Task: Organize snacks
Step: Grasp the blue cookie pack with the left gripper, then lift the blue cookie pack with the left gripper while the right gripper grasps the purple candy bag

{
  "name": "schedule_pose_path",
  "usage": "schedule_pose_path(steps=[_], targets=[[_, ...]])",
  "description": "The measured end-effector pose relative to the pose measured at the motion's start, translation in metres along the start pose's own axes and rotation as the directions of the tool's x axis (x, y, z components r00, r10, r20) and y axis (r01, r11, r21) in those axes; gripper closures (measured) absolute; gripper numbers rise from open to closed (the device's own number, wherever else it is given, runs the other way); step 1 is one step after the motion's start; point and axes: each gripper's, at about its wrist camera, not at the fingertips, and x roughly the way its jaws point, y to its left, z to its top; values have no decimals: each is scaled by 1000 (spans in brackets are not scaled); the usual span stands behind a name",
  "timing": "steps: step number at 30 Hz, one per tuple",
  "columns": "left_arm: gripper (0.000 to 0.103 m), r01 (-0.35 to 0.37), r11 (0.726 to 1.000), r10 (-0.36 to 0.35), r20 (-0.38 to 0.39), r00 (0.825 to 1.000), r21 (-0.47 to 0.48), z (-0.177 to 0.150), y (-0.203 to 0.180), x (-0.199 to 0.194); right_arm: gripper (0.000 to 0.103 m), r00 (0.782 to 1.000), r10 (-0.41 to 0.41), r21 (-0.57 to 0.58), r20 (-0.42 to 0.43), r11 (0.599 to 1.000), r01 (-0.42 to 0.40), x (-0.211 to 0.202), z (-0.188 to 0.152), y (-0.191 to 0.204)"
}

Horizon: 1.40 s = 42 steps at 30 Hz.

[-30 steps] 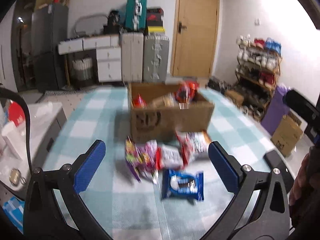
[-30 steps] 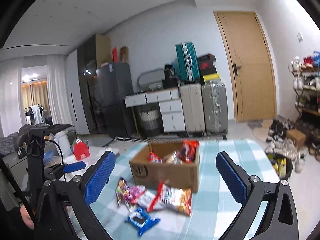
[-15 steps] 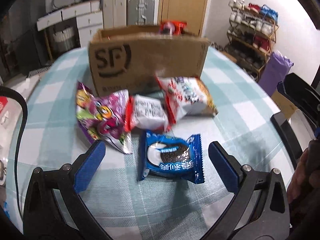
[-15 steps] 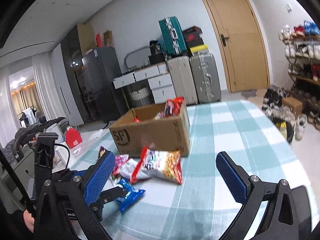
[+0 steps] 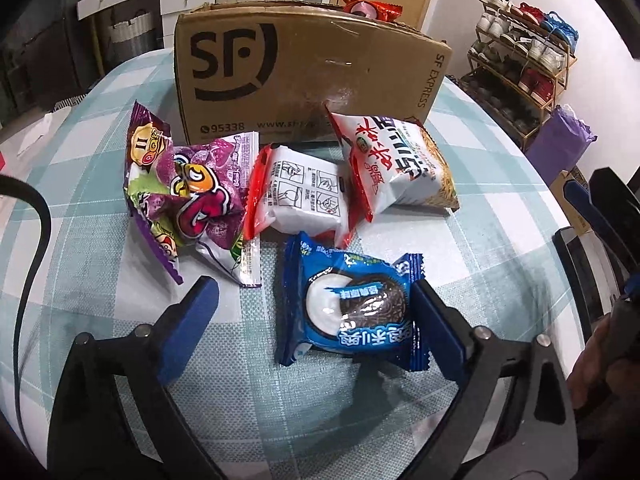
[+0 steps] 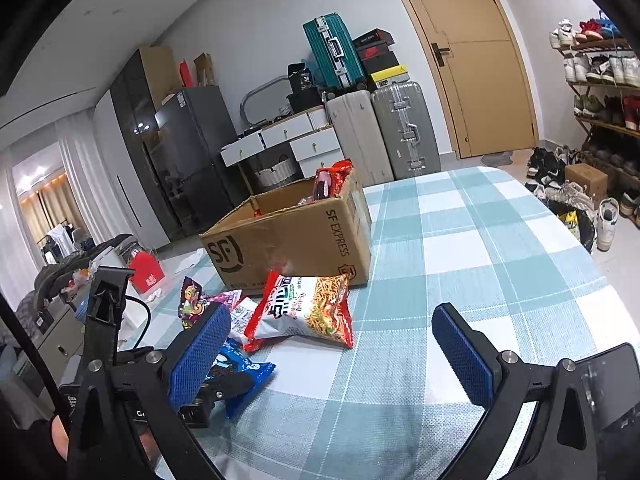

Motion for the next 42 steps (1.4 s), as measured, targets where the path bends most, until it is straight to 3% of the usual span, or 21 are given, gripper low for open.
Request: schedule_pose_path(steps=[3, 6, 7, 9, 12, 14, 17, 21, 33, 42], targets=[[19, -10, 1000, 10, 4, 1000, 17, 2, -6, 3, 1, 1000, 3, 6, -4, 1000, -3, -1, 0, 0], [29, -86, 990, 87, -4, 996, 108, 0, -21, 11, 1, 1000, 6, 6, -5, 1000, -6, -1, -2, 1], [42, -76, 990, 76, 7, 997, 122, -1, -26, 12, 1, 1000, 7, 5, -5, 1000, -7, -2, -2, 2], [55, -63, 989, 62, 11, 998, 131, -1, -33, 15, 1, 1000, 3, 2, -3, 1000, -3, -5, -2, 4], [60, -47, 990, 46, 9, 999, 135, 4, -38, 24, 1, 1000, -5, 1, 1, 1000, 5, -8, -1, 4], [70, -27, 993, 27, 5, 1000, 114, 9, -35, 27, 1, 1000, -3, 10, 4, 1000, 3, -10, 0, 3], [72, 31, 997, -31, -8, 999, 66, 9, -29, 28, 1, 1000, -9, 7, 8, 1000, 9, -14, 0, 5], [72, 57, 997, -57, -4, 998, 44, 12, -21, 29, 1, 1000, -12, 3, 12, 1000, 12, -18, 0, 7], [72, 72, 997, -72, 60, 996, 0, -18, 26, -35, 1, 998, 51, -66, -37, 996, -53, -16, 7, 27], [72, 50, 998, -47, 92, 995, -33, -32, 63, -68, 1, 988, 49, -11, -147, 999, -52, 19, 14, 24]])
